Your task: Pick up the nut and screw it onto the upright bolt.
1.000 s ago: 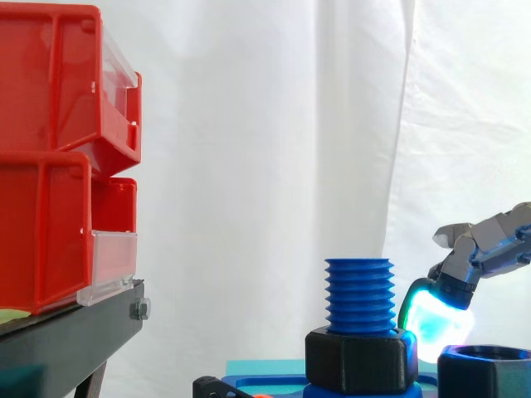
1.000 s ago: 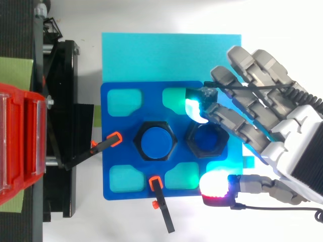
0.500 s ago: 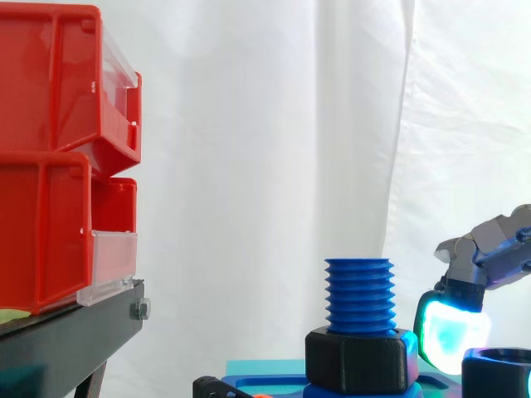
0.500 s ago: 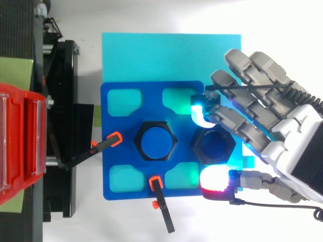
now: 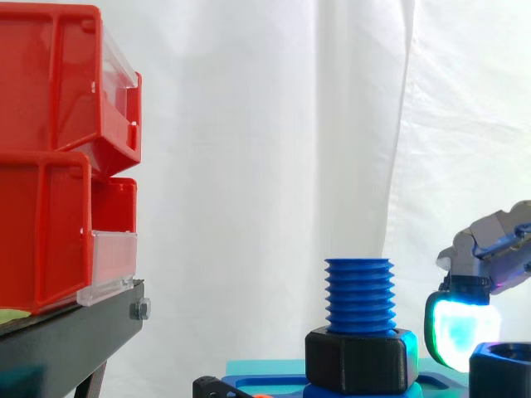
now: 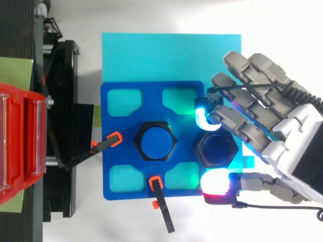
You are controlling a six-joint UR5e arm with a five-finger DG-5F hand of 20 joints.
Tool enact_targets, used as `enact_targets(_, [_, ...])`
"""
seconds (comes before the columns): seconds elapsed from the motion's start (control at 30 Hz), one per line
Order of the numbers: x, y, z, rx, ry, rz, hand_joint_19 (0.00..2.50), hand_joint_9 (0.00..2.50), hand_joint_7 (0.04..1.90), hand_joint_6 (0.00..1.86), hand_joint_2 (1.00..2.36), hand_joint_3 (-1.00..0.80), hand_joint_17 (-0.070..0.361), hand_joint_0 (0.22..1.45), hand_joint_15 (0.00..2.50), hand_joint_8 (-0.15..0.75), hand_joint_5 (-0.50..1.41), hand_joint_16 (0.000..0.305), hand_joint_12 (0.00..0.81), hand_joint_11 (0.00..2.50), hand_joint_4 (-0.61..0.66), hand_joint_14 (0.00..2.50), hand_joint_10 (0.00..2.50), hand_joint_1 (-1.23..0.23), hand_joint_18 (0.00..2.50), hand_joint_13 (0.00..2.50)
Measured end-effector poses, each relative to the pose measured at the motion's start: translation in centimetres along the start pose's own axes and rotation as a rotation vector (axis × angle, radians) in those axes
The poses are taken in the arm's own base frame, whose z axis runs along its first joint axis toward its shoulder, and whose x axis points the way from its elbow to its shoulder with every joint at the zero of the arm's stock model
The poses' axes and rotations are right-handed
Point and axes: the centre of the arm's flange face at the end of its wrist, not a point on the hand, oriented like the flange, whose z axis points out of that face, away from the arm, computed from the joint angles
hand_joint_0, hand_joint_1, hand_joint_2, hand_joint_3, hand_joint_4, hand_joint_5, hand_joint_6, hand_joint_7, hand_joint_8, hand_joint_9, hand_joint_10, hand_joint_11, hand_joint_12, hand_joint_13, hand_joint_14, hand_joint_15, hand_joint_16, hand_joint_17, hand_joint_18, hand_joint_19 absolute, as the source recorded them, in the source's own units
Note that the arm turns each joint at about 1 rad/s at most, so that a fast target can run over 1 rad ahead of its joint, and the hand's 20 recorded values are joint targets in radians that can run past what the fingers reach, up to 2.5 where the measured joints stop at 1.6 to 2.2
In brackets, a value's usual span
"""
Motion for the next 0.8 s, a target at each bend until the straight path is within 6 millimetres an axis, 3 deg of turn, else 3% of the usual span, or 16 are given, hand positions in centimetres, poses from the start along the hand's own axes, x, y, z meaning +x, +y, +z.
enact_targets(0.5, [-3.7,-0.1,-0.2,-0.028,0.058,0.111,0.0,0.43,1.24,0.5,1.0,-0.5,0.104,0.54,0.0,0.3,-0.15,0.046,0.367,0.0,0.3,0.0,0.0,-0.61,0.23,0.35])
enact_targets(0.8, [-7.9,-0.8,0.2,-0.07,0.04,0.137,0.0,0.43,1.24,0.5,1.0,-0.5,0.104,0.53,0.0,0.302,-0.15,0.046,0.369,0.0,0.3,0.0,0.0,-0.61,0.25,0.36])
